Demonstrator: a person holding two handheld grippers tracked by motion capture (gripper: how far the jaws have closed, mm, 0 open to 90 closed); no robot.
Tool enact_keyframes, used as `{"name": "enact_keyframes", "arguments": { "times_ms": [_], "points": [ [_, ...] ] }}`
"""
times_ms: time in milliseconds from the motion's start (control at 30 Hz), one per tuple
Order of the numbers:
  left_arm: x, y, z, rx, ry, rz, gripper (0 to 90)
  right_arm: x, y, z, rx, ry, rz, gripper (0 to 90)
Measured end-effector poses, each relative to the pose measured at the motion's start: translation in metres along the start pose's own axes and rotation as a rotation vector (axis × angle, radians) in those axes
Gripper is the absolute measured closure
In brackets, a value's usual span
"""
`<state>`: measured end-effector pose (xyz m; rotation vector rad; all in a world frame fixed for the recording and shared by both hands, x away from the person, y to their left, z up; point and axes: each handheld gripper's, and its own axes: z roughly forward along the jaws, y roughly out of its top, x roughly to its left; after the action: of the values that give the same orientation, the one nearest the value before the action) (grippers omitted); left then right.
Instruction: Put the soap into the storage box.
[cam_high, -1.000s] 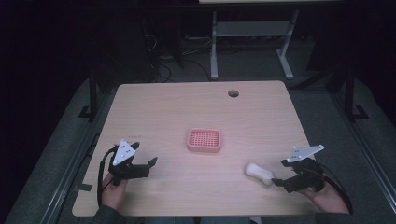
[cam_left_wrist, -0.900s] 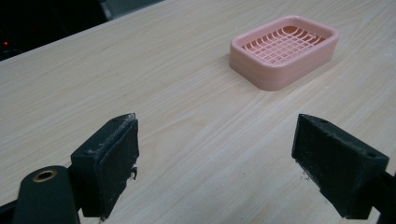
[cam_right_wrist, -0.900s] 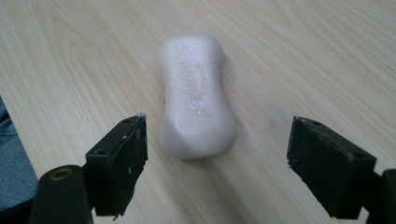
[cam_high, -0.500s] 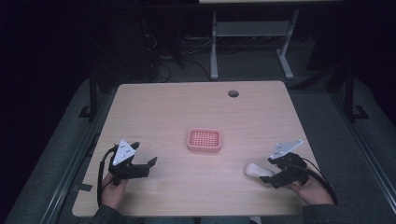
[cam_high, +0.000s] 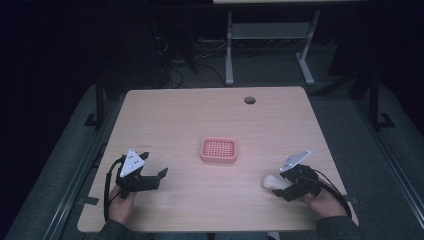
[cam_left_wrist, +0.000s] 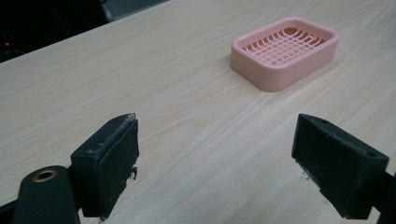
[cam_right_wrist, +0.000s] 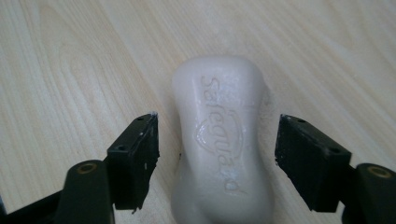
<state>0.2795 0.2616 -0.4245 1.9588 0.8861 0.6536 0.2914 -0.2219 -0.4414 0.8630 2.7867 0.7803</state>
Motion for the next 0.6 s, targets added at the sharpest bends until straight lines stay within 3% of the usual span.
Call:
{"name": "enact_keyframes", "arguments": {
  "times_ms": [300, 600],
  "points": [
    [0.0, 0.0, 0.0, -0.003, -0.001, 0.0, 14.6, 0.002, 0.002, 0.013, 0.047, -0.005, -0.027, 36.9],
    [-0.001, 0.0, 0.0, -0.002, -0.001, 0.001, 14.6, 0.001, 0.003, 0.013, 0.059, -0.014, -0.015, 43.0]
  ]
}}
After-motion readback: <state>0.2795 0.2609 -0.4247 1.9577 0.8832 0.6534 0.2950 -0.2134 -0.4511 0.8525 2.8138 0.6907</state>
